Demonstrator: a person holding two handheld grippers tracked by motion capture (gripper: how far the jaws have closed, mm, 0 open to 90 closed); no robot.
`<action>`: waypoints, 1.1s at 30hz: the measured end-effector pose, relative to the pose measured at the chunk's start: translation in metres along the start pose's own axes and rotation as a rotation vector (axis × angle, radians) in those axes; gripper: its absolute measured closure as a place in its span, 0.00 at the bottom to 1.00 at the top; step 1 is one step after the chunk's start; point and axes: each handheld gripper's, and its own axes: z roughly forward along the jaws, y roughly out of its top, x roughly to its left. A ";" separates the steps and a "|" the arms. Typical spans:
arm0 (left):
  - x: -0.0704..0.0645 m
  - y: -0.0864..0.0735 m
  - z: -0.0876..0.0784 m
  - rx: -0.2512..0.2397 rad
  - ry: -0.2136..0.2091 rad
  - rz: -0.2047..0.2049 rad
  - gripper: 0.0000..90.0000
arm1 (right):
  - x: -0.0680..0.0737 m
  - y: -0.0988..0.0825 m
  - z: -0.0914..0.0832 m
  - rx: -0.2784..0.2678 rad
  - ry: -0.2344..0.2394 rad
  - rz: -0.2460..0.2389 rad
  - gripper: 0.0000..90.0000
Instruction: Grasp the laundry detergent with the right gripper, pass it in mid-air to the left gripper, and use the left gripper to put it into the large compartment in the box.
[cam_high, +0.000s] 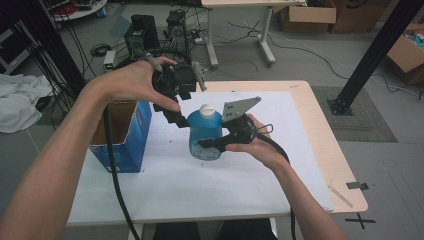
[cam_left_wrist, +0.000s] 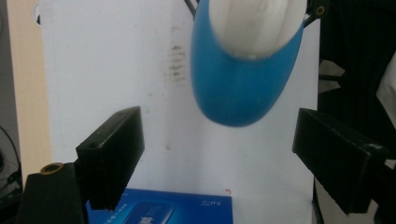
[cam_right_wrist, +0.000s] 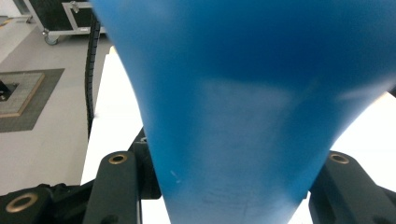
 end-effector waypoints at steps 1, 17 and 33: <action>0.000 0.001 0.002 0.000 -0.009 0.000 0.19 | 0.000 0.000 0.002 0.001 0.002 -0.002 0.52; -0.002 0.004 0.019 -0.025 -0.044 -0.003 0.19 | 0.002 0.005 0.011 -0.005 0.018 -0.010 0.52; -0.004 0.005 0.033 -0.041 -0.062 -0.008 0.20 | 0.002 0.006 0.016 -0.006 0.030 -0.015 0.52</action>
